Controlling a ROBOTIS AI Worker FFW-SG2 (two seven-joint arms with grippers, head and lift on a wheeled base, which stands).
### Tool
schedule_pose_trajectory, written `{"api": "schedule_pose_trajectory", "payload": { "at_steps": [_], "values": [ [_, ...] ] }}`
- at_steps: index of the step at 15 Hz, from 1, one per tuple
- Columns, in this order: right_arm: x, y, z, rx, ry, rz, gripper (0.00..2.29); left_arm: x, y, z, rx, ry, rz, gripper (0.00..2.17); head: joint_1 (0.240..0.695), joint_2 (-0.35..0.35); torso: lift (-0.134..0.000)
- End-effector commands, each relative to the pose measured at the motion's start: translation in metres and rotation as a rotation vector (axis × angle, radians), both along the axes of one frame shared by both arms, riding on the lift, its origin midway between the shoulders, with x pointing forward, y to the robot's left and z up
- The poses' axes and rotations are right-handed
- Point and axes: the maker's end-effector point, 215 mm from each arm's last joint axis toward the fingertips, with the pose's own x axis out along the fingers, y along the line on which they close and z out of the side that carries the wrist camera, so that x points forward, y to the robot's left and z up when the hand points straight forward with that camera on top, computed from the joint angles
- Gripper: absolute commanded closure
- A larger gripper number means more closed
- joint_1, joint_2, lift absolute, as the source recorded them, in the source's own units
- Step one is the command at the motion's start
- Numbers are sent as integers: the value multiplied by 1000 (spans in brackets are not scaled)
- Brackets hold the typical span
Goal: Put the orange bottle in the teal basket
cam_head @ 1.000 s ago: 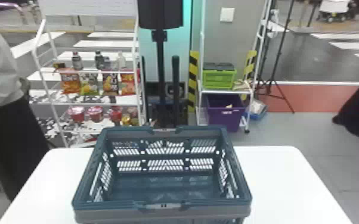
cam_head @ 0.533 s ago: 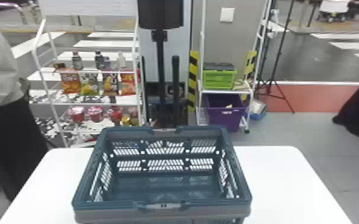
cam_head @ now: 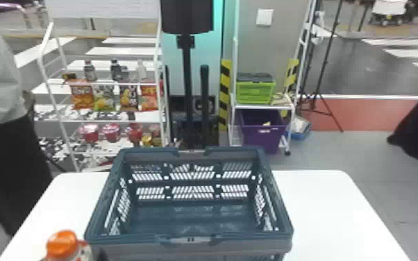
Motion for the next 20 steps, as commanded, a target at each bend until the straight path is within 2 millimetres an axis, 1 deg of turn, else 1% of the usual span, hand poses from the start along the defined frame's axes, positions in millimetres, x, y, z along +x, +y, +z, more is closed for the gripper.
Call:
{"api": "schedule_pose_trajectory", "payload": {
  "at_steps": [1,2,3,4,5,6,7,8,10,12,13,14,15,16,17,18,19,20],
  "values": [
    [1,-1,-1,0,1,-4,127,31,29,4,50,104,-8,529,499,0,0],
    [1,-2,-6,-2,11,-7,127,44,36,2,54,149,-21,529,499,0,0],
    [2,-3,-8,-3,15,-11,127,59,42,5,53,176,-27,529,499,0,0],
    [3,-4,-10,-2,19,-18,127,74,43,10,66,194,-44,529,499,0,0],
    [3,-5,-10,-2,19,-21,127,87,47,11,80,218,-46,529,499,0,0],
    [3,-5,-12,-1,25,-25,127,102,47,11,107,259,-74,525,499,0,0],
    [3,-7,-15,-2,33,-31,127,116,38,8,106,276,-105,525,499,0,0],
    [4,-7,-17,-1,41,-40,127,135,25,11,125,267,-160,525,499,0,0],
    [4,-8,-22,-9,58,-53,127,170,5,10,165,273,-244,525,499,0,0],
    [5,-8,-29,-17,78,-60,127,203,-31,1,200,298,-365,525,499,0,0],
    [5,-9,-32,-19,82,-64,127,215,-46,-5,228,318,-418,525,499,0,0],
    [5,-10,-34,-19,86,-71,127,226,-66,-16,260,353,-495,525,499,0,0],
    [4,-11,-37,-21,92,-74,127,236,-80,-28,292,390,-556,525,499,0,0],
    [4,-15,-40,-23,96,-82,127,243,-99,-46,334,438,-619,525,499,0,0],
    [4,-16,-43,-23,100,-88,127,247,-109,-65,380,488,-666,525,499,0,0],
    [4,-18,-44,-23,101,-94,127,251,-124,-81,413,523,-719,525,499,0,0],
    [3,-20,-46,-23,106,-99,127,254,-133,-95,432,552,-753,525,499,0,0],
    [3,-22,-48,-23,105,-104,127,255,-147,-111,450,569,-794,525,499,0,0]
  ]
}}
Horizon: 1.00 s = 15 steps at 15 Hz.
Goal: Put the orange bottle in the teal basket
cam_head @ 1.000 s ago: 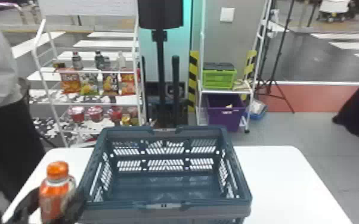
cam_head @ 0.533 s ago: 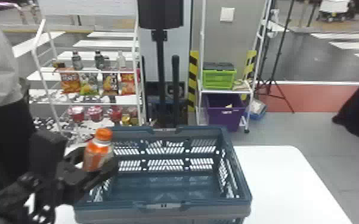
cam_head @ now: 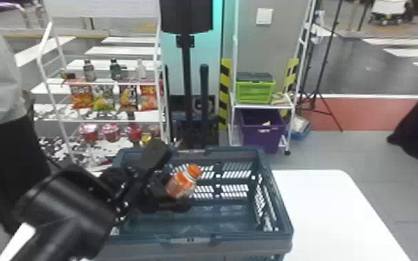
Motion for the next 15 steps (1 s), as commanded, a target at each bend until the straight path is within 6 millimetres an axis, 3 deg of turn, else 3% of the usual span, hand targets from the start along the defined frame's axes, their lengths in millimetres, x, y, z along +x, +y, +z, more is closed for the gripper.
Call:
{"api": "schedule_pose_trajectory", "payload": {
  "at_steps": [1,4,7,8,10,12,15],
  "values": [
    [-1,-2,-4,1,5,-10,127,8,-27,-36,40,38,-72,525,499,0,0],
    [2,-2,-7,2,5,-11,127,7,-55,-72,70,68,-143,525,499,0,0],
    [1,-2,-9,3,10,-12,127,6,-65,-90,120,60,-186,525,499,0,0],
    [0,-2,-9,3,11,-12,127,7,-66,-90,116,59,-185,491,499,0,0],
    [-1,-2,-10,3,11,-12,127,12,-64,-86,114,39,-162,161,499,0,0],
    [-3,-2,-10,3,13,-12,127,17,-61,-81,106,17,-135,117,499,0,0],
    [-6,-3,-10,1,16,-13,127,28,-54,-57,70,-31,-92,113,499,0,0]
  ]
}}
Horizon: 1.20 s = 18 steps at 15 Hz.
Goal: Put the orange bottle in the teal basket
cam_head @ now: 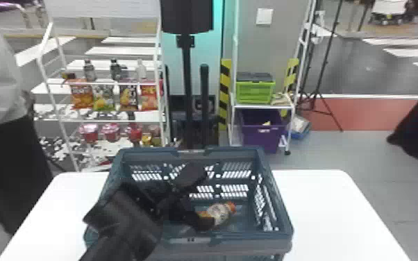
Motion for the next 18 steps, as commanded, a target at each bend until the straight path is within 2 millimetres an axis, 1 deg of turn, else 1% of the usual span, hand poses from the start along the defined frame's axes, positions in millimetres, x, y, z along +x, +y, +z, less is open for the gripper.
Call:
{"api": "schedule_pose_trajectory", "payload": {
  "at_steps": [1,2,3,4,5,6,8,9,10,11,12,14,15,17,18],
  "values": [
    [-1,-1,1,-2,-2,-1,127,8,7,25,-41,-42,35,113,499,0,0],
    [-2,-1,1,-2,0,-1,127,11,11,41,-70,-71,53,113,499,0,0],
    [-3,-1,1,-2,0,-1,127,16,21,63,-109,-108,84,113,499,0,0],
    [-3,-1,1,-3,1,0,127,17,32,82,-148,-129,126,117,499,0,0],
    [-4,-1,1,-4,2,1,127,17,48,107,-193,-173,175,117,499,0,0],
    [-5,0,1,-4,2,1,127,14,59,127,-242,-190,215,117,499,0,0],
    [-4,-1,4,-5,-2,0,127,-6,89,163,-366,-218,314,117,499,0,0],
    [-4,-2,6,-6,-5,0,127,-19,108,169,-428,-208,383,117,499,0,0],
    [-4,-3,9,-10,-10,2,127,-37,129,171,-489,-197,452,117,499,0,0],
    [-3,-3,11,-11,-13,5,127,-53,147,170,-514,-195,500,120,499,0,0],
    [-2,-4,12,-10,-14,9,127,-74,169,167,-523,-203,554,120,499,0,0],
    [-4,-3,15,-10,-15,15,127,-119,199,152,-522,-207,625,124,499,0,0],
    [-4,-3,18,-10,-21,19,127,-137,211,151,-530,-221,644,124,499,0,0],
    [-5,0,19,-10,-22,33,127,-176,223,171,-530,-350,619,130,499,0,0],
    [-5,0,21,-12,-28,39,127,-193,221,184,-526,-433,584,130,499,0,0]
  ]
}}
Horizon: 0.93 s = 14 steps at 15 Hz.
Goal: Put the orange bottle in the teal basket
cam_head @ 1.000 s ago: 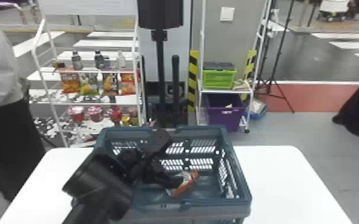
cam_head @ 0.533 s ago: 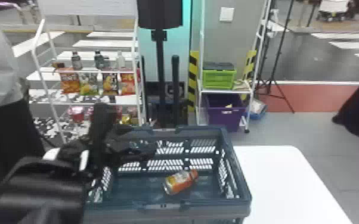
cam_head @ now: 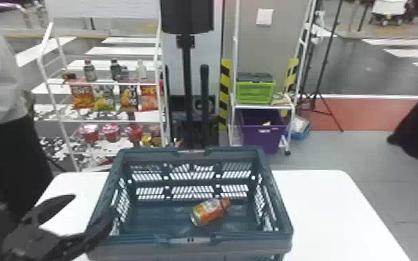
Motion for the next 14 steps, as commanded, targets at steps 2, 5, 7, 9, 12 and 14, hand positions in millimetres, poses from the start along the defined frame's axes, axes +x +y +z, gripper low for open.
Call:
{"api": "schedule_pose_trajectory", "payload": {
  "at_steps": [2,5,7,9,12,14],
  "values": [
    [-2,6,5,2,-13,23,127,-64,-3,37,76,-238,-12,134,499,0,0],
    [-2,10,12,1,-33,42,127,-110,-12,6,45,-265,25,134,499,0,0],
    [-2,12,16,3,-43,52,127,-135,-16,-19,6,-281,73,134,499,0,0],
    [-3,14,15,4,-42,58,127,-152,-21,-39,-25,-295,119,134,499,0,0],
    [-5,18,18,13,-53,62,127,-163,-24,-58,-70,-295,193,134,499,0,0],
    [-7,21,20,14,-56,69,127,-165,-27,-59,-87,-306,215,134,499,0,0]
  ]
}}
